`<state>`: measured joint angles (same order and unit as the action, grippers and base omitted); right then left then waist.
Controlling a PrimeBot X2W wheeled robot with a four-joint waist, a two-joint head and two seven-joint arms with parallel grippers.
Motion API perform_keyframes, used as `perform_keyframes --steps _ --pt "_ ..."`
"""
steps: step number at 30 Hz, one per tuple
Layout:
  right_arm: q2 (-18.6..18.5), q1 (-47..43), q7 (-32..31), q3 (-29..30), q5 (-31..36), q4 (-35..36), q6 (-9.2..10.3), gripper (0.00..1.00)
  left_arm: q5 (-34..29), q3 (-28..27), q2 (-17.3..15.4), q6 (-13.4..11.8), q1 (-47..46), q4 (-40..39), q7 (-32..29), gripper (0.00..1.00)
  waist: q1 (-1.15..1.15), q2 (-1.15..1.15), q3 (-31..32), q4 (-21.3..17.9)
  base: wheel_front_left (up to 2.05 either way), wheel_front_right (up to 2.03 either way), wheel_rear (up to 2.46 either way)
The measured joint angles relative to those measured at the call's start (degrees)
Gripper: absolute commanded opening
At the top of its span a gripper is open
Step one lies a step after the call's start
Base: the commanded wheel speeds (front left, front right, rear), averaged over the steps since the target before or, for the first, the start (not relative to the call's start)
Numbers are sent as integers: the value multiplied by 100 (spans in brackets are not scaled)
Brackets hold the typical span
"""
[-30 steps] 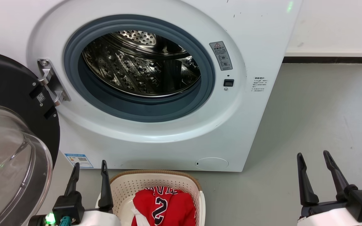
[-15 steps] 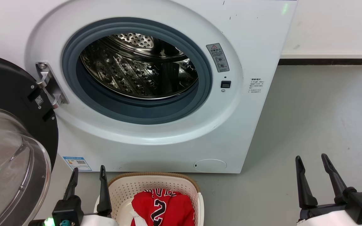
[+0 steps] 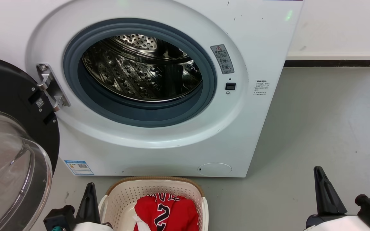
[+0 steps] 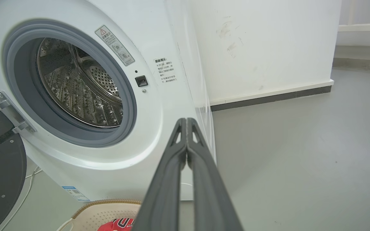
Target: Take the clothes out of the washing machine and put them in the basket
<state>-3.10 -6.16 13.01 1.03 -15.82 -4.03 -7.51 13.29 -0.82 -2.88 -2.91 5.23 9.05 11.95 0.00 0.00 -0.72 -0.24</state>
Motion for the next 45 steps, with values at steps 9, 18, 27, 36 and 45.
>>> perform_keyframes --steps 9,18,27,36,45 --pt "-52 155 -222 -8 -1217 -153 0 0 1193 -81 0 157 -126 51 -268 0 0 0 5 2 0 0 0" --pt "-82 282 -400 -3 -2109 -250 0 0 2060 -135 0 269 -243 111 -463 0 0 0 9 4 0 0 0" --pt "-109 397 -558 13 -2893 -352 1 0 2848 -188 0 375 -355 164 -637 0 0 0 13 5 0 0 0" --pt "-121 501 -710 34 -3610 -438 1 0 3565 -245 1 464 -466 212 -825 0 0 0 17 7 0 0 0" --pt "-133 606 -861 64 -4259 -525 1 0 4217 -301 1 545 -574 250 -979 0 0 0 21 9 0 0 0"
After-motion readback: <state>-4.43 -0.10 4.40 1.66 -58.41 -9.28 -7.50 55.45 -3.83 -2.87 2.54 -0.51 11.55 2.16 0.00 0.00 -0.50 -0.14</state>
